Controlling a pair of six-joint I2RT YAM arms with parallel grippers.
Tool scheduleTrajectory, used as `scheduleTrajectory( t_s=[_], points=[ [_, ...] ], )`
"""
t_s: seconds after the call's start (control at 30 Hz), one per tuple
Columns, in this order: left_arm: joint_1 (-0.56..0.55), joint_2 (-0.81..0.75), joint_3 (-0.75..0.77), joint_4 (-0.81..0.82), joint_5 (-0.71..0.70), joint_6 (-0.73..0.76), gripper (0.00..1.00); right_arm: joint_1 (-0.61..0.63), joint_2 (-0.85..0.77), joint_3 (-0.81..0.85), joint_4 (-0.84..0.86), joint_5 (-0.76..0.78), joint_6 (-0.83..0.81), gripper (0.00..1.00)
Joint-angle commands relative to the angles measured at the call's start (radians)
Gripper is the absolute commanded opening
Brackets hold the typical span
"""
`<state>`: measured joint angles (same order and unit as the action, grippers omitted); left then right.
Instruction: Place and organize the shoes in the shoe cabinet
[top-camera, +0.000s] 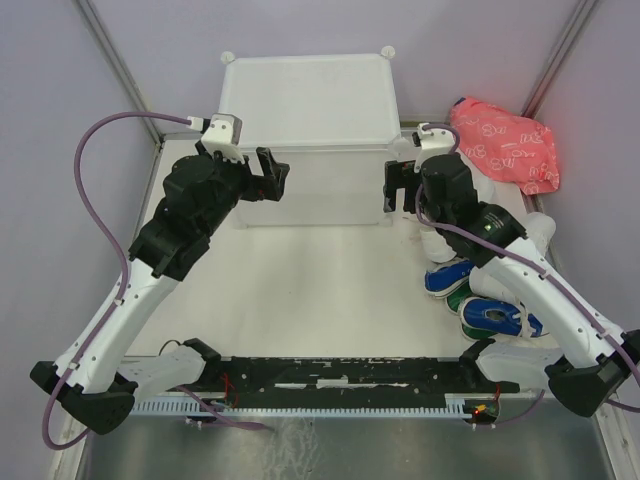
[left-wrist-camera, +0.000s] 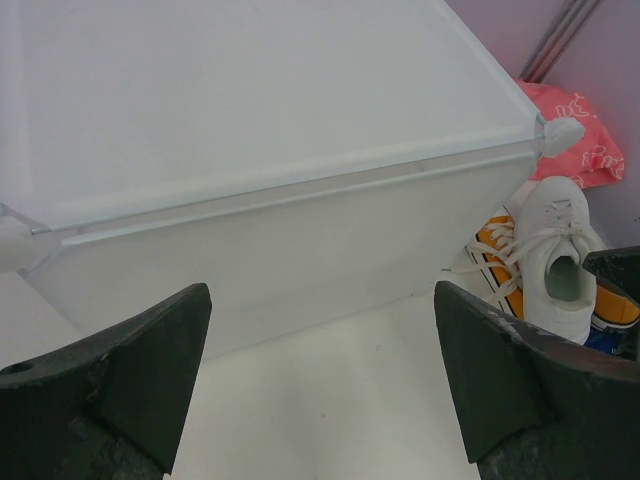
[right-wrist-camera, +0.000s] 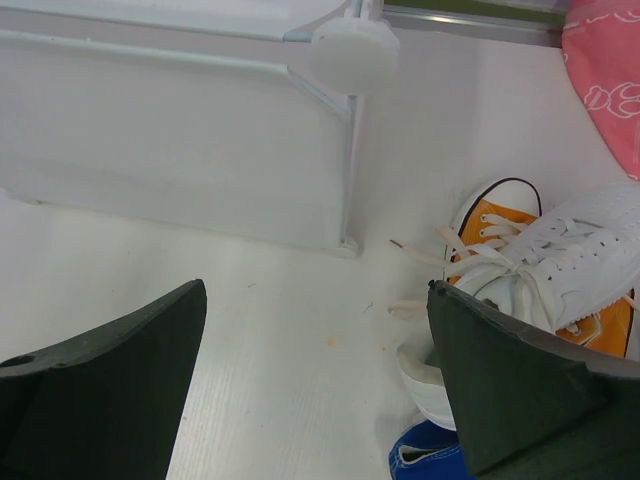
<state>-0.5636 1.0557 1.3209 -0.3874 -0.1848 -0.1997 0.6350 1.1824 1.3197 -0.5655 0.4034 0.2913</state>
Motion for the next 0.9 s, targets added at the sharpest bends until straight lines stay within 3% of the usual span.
scheduleTrajectory(
  t_s=[0.0, 0.4, 0.63, 0.87],
  points=[
    [-0.004, -0.016, 0.005, 0.048, 0.001, 0.014, 0.99, 0.004, -0.04, 0.026, 0.039, -0.015, -0.009, 0.99],
    [-0.004, -0.017, -0.002, 0.047, -0.017, 0.016, 0.99, 0.003, -0.03, 0.023, 0.043, -0.012, -0.005, 0.99],
    [-0.004, -0.013, -0.007, 0.039, -0.019, 0.013, 0.99, 0.004, -0.005, 0.005, 0.026, -0.059, -0.216, 0.99],
    [-0.004, -0.017, -0.018, 0.085, -0.007, 0.006, 0.99, 0.003, -0.025, -0.086, 0.171, -0.201, -0.292, 0.99]
  ],
)
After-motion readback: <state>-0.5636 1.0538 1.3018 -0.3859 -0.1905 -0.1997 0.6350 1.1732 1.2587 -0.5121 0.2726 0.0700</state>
